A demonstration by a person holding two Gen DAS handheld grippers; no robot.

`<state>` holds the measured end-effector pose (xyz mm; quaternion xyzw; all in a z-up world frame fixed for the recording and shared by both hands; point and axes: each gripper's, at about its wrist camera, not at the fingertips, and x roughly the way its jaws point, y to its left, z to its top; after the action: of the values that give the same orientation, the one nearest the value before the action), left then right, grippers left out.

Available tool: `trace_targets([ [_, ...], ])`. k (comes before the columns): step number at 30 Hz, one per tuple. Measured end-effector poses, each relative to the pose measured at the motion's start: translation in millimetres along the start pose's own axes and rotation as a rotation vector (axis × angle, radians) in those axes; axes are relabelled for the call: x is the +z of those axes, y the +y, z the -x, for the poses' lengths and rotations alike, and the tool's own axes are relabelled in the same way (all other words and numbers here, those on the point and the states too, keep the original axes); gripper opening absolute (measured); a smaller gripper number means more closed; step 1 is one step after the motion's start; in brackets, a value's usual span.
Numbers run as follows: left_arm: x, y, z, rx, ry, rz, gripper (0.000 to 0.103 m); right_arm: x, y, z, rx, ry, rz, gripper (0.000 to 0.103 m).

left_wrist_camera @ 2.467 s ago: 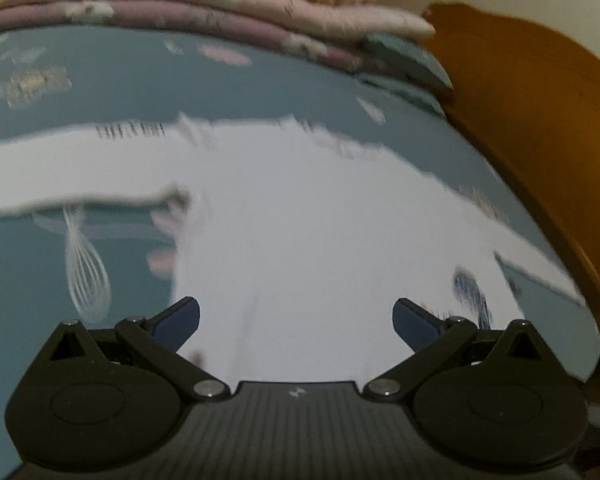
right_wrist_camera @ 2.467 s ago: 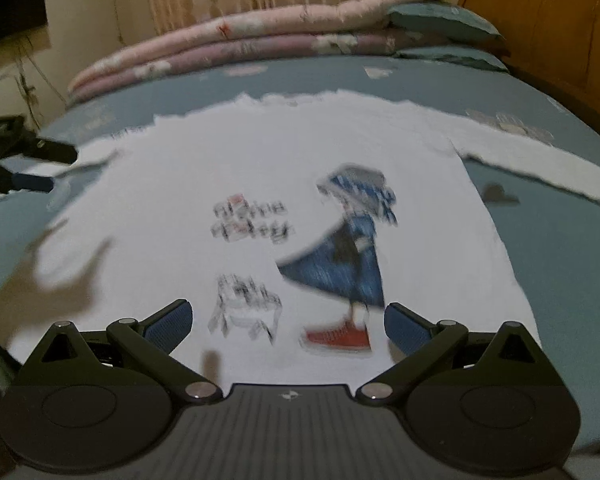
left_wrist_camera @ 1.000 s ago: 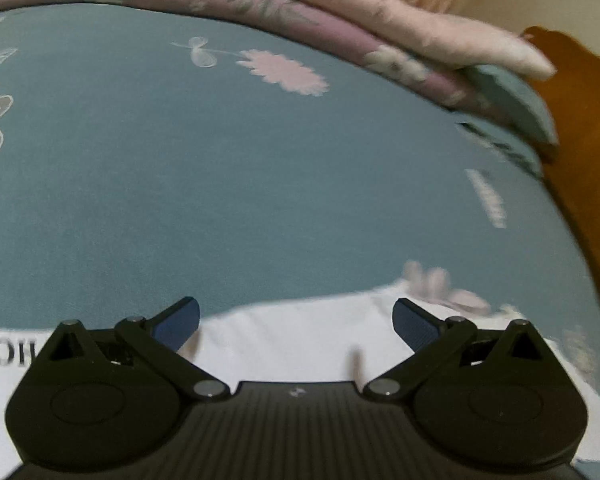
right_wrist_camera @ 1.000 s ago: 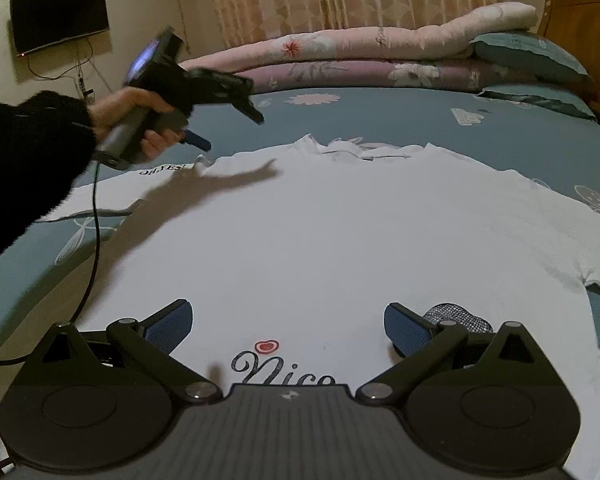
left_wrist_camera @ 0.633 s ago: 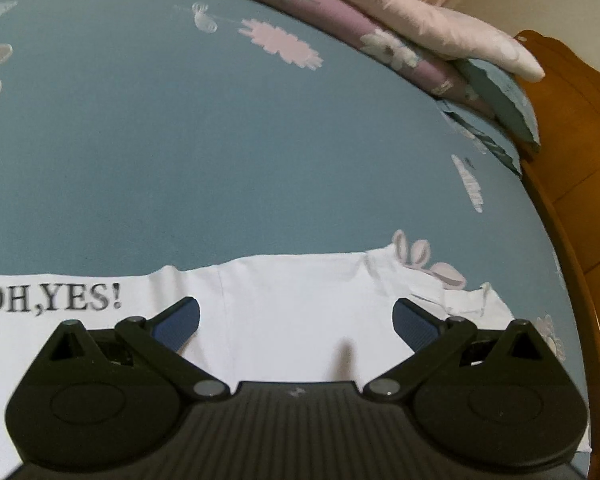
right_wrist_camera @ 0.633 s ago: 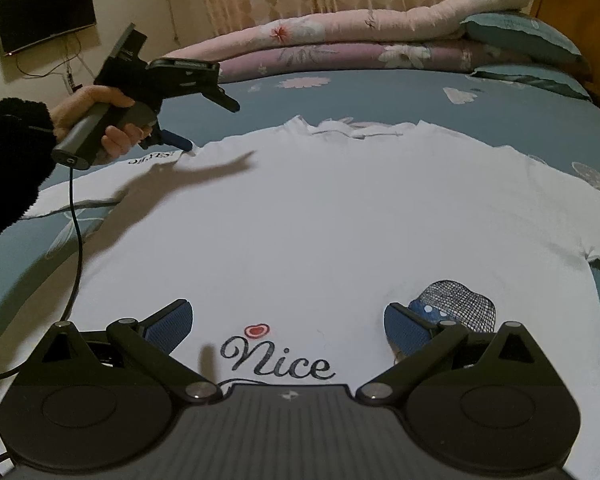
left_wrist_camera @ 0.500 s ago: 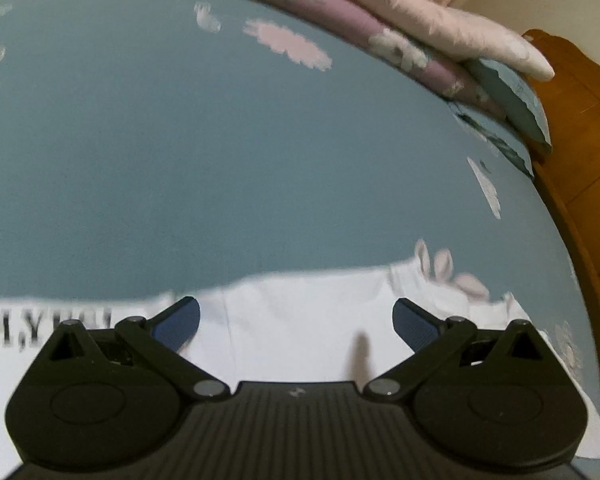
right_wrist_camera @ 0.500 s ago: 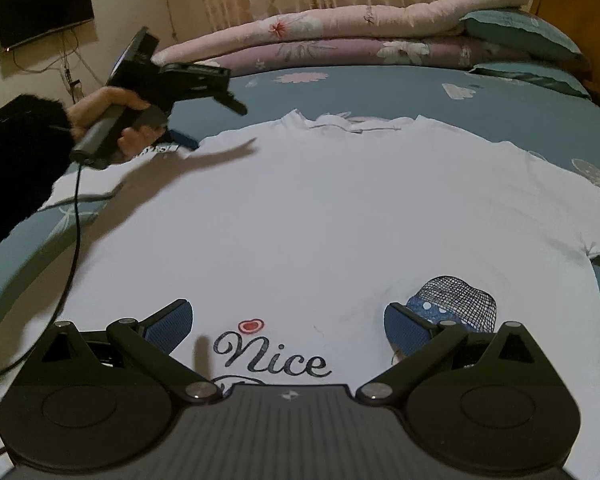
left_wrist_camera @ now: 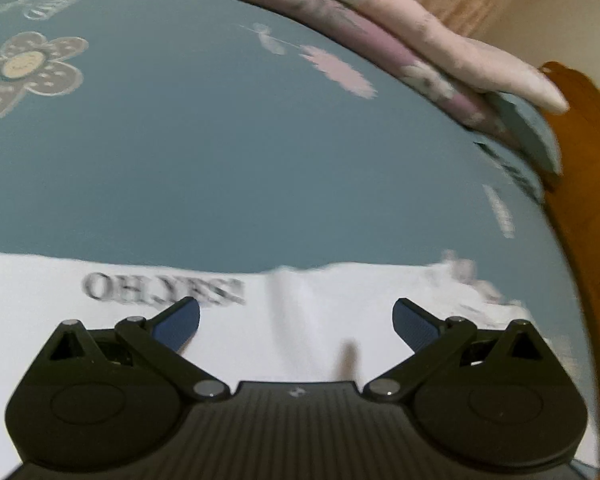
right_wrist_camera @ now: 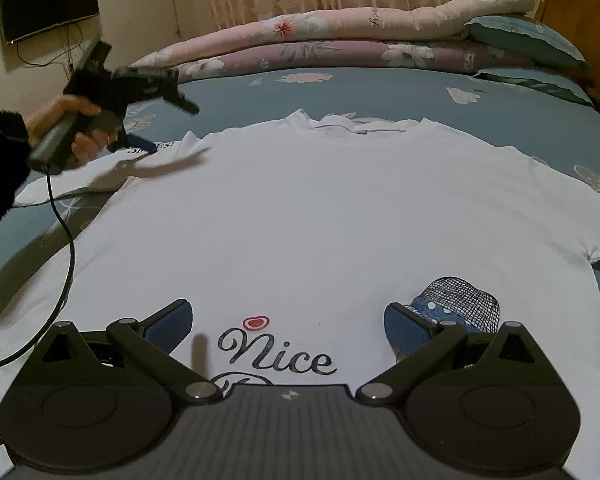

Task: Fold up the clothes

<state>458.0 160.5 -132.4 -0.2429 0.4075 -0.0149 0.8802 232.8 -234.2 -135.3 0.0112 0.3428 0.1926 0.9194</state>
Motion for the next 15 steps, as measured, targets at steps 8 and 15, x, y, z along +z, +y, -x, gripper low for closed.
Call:
trace_targets([
  [8,4.0,20.5,19.8,0.09,-0.092,0.042,0.102,1.2,0.5,-4.4,-0.008,0.002,0.016,0.103],
  [15,-9.4,28.7,37.2,0.169,-0.105,-0.045,0.102,1.1,0.1,-6.2,-0.005,0.0,0.01,0.103],
])
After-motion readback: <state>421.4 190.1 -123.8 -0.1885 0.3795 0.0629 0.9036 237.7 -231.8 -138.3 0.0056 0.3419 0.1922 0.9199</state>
